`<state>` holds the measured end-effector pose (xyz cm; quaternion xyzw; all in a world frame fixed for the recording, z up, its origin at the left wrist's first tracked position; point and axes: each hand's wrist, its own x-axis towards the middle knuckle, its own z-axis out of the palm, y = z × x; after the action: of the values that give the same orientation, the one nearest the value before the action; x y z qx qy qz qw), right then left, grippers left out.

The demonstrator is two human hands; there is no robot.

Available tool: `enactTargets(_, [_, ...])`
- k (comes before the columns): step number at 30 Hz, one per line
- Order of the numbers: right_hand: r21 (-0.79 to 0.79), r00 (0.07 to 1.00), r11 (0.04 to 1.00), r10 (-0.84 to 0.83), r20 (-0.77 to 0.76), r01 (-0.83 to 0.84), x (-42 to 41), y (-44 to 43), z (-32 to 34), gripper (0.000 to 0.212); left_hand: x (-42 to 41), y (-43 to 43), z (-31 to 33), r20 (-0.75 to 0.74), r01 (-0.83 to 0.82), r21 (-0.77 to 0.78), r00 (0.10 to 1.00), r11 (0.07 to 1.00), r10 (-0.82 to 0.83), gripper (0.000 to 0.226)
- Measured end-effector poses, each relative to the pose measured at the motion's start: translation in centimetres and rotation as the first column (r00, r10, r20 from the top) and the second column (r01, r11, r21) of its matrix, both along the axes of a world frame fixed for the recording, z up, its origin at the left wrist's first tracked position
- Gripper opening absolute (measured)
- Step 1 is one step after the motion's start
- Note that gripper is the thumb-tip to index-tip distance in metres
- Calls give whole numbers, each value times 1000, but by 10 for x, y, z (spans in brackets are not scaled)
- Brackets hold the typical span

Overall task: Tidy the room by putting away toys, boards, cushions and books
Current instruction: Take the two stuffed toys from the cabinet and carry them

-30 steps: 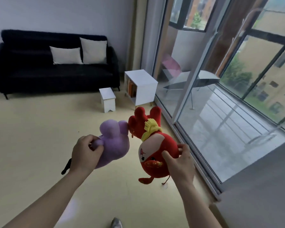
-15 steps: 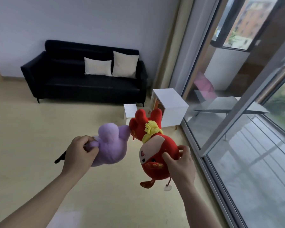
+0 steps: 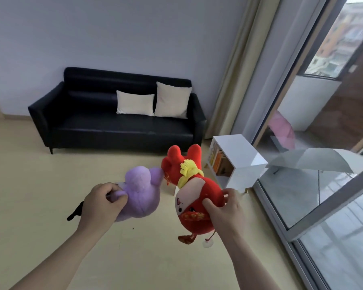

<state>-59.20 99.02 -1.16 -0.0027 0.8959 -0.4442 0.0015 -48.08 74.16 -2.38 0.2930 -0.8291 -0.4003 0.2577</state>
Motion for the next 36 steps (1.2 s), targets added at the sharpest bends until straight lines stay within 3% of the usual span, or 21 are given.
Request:
enactTargets(22, [65,992,991,119,30,-121,-342,-346,0,50,-306,-334,5,3,-146,-33,989,989,146,14])
enactTargets(36, [165,983,974,134,125,-153,-440,-643,-17,54,-400,-637,-11,55,-115,-42,992,993,117,17])
